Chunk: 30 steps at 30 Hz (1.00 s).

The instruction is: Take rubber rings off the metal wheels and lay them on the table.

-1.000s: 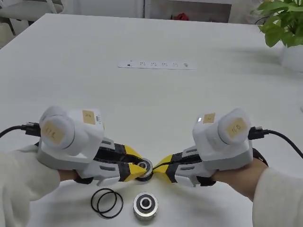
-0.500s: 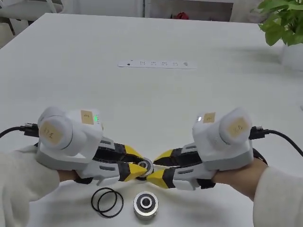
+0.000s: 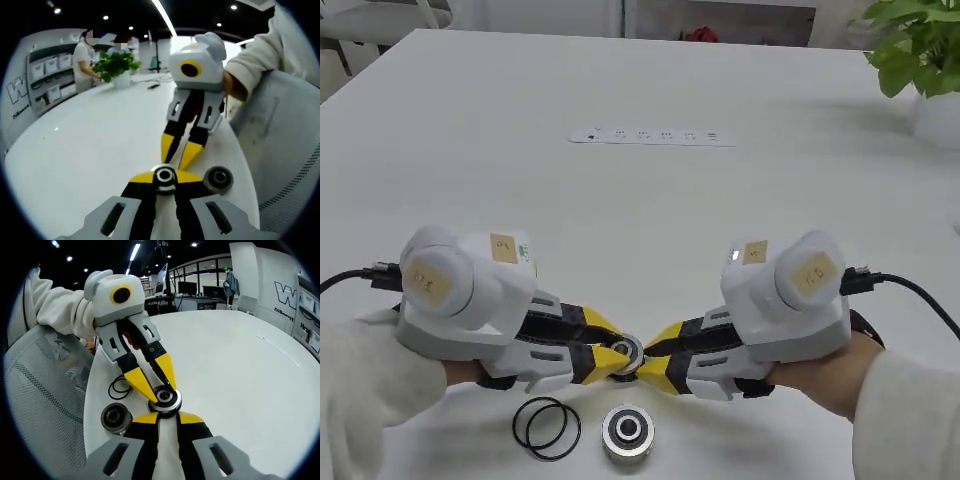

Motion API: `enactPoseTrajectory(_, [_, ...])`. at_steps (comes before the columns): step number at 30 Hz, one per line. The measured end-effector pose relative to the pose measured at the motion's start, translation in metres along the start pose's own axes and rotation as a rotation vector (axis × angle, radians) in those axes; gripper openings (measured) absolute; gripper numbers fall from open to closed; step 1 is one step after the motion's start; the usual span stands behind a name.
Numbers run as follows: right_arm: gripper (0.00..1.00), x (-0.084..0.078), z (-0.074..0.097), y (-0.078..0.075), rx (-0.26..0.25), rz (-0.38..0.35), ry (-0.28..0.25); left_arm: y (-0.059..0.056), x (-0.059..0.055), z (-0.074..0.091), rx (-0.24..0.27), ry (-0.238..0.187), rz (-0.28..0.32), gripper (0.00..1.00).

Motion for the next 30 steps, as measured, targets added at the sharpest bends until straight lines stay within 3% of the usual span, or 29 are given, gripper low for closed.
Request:
enactPoseTrajectory(16, [0.0, -0.0004, 0.0004, -0.0023, -0.048, -0.052, 0.047, 0.0012, -0.0008, 0.0001, 0.006, 0.002, -0.001, 0.14])
enactPoseTrajectory(30, [0.0, 0.0029, -0.0004, -0.0044, -0.128, 0.077, 0.076, 0.0044, -0.0036, 0.0013, 0.018, 0.009, -0.011, 0.13])
Point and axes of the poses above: the centre of the closed fingertips' face, and the gripper's own axes: z roughly backward along the fingers, y roughly to its left, x roughly out of its top, the point moved 3 cm from there along z, roughly backward along the fingers, and after that the axes turned 8 degrees about -z, right-handed, at the moved point
